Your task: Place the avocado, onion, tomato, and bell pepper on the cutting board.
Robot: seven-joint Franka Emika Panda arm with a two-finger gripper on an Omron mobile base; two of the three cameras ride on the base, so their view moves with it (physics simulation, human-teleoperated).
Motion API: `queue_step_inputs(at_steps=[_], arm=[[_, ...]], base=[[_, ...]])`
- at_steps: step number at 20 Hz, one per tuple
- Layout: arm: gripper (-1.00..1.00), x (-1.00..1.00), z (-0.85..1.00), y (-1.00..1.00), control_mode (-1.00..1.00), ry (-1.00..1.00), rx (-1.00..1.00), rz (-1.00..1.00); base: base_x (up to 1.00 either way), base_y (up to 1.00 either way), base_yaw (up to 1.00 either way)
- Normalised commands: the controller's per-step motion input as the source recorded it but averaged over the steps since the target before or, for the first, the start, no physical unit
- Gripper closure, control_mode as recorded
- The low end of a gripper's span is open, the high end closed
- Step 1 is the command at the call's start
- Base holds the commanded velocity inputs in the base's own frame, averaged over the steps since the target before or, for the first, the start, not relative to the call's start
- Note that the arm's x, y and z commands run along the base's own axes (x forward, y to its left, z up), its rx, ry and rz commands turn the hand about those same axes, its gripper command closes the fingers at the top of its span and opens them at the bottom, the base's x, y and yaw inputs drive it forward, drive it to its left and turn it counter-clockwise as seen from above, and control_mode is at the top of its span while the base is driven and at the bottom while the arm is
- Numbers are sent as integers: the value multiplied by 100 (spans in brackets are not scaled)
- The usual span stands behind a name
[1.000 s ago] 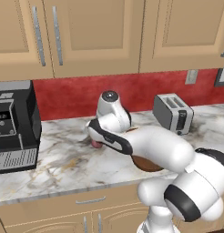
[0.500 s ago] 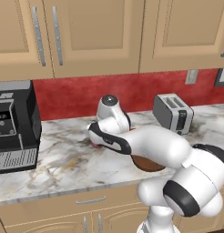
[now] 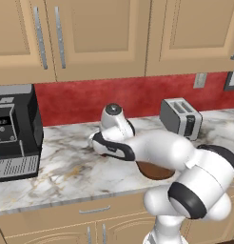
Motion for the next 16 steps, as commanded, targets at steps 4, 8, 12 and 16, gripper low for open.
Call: queue_step_inputs(at_steps=[4, 8, 12, 16], arm=[[-100, 15, -20, 2, -100, 2, 0, 0], [-100, 16, -21, 2, -100, 2, 0, 0], [-100, 14, -20, 2, -100, 1, 0, 0], [-100, 9, -19, 1, -100, 1, 0, 0]], base=[[0, 0, 0], [0, 0, 0], [0, 0, 0], [0, 0, 0]])
